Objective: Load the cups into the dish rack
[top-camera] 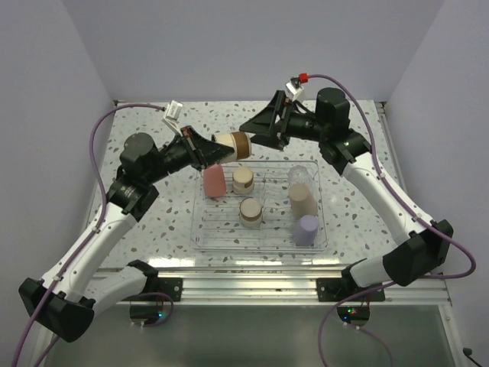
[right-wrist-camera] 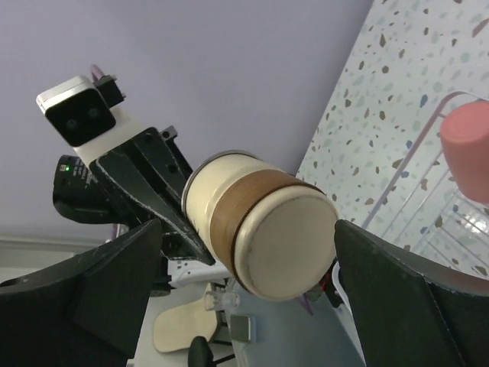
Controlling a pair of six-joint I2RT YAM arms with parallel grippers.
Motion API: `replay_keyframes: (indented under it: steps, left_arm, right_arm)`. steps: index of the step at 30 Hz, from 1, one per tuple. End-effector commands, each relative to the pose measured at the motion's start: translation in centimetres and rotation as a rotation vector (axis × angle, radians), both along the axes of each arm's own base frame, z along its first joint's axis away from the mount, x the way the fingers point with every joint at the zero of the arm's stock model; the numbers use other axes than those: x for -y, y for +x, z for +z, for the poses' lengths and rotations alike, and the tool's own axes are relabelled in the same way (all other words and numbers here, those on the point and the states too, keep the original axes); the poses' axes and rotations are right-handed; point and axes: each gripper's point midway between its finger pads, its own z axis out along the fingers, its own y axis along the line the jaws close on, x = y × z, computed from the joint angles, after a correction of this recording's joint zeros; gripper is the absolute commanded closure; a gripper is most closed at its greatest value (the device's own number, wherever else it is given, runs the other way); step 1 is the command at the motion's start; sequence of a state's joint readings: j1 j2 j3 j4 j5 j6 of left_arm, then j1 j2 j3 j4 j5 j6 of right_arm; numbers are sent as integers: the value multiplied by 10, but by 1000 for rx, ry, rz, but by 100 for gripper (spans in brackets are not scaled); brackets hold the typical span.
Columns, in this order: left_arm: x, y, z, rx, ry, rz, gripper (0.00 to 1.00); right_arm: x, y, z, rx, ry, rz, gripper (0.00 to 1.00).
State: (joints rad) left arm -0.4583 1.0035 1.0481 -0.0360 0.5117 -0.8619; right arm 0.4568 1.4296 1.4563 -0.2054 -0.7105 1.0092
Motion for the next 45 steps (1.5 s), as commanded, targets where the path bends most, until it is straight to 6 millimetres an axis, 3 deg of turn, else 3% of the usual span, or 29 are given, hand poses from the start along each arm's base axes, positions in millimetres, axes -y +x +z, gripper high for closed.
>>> replay_keyframes:
  steps: [1,10,14,20,21,23,24,26,27,28,32,34,36,37,40,43,45]
  left_arm:
    - [3,-18,69,186,-219,-88,100]
    - [6,-15,77,192,-272,-106,100]
    - [8,-13,74,186,-271,-117,100]
    - [8,-10,70,167,-295,-104,100]
    - [8,-8,68,161,-297,-98,100]
    - [7,-5,66,149,-301,-83,100]
    - [7,-4,65,147,-299,-78,100]
    - [8,1,60,123,-275,-69,90]
    - [8,3,57,136,-246,-61,79]
    - [8,6,49,97,-205,-49,55]
    - [-5,10,26,45,-43,29,25]
    - [-18,11,1,-12,98,90,7]
    - [-33,6,-11,-9,204,138,2]
    - [-46,4,-28,-67,276,191,0]
    - [-76,-3,-50,-114,414,291,0]
    - [-100,-5,-65,-158,497,394,0]
    - [-103,-3,-69,-164,511,410,0]
  right_arm:
    - [-9,-10,20,10,103,67,2]
    - [-11,-10,5,-40,102,55,2]
    - [-11,-9,13,-45,143,45,4]
    - [-14,-11,22,-36,183,71,35]
    - [-15,-12,23,-36,185,74,47]
    - [-16,-15,23,-34,185,83,59]
    - [-17,-16,23,-36,185,86,72]
    - [-15,-16,21,-34,182,78,85]
    - [-15,-14,20,-29,174,62,100]
    - [-13,-14,15,-52,148,46,100]
    - [-6,-12,4,-22,56,8,100]
    - [-4,-11,-2,-44,25,-5,100]
    - [-3,-8,-6,-33,-5,-18,100]
    - [-2,-8,-8,-41,-23,-22,100]
    - [3,-4,-17,-23,-110,-47,100]
    - [14,1,-30,5,-235,-85,100]
    - [23,6,-37,46,-317,-120,100]
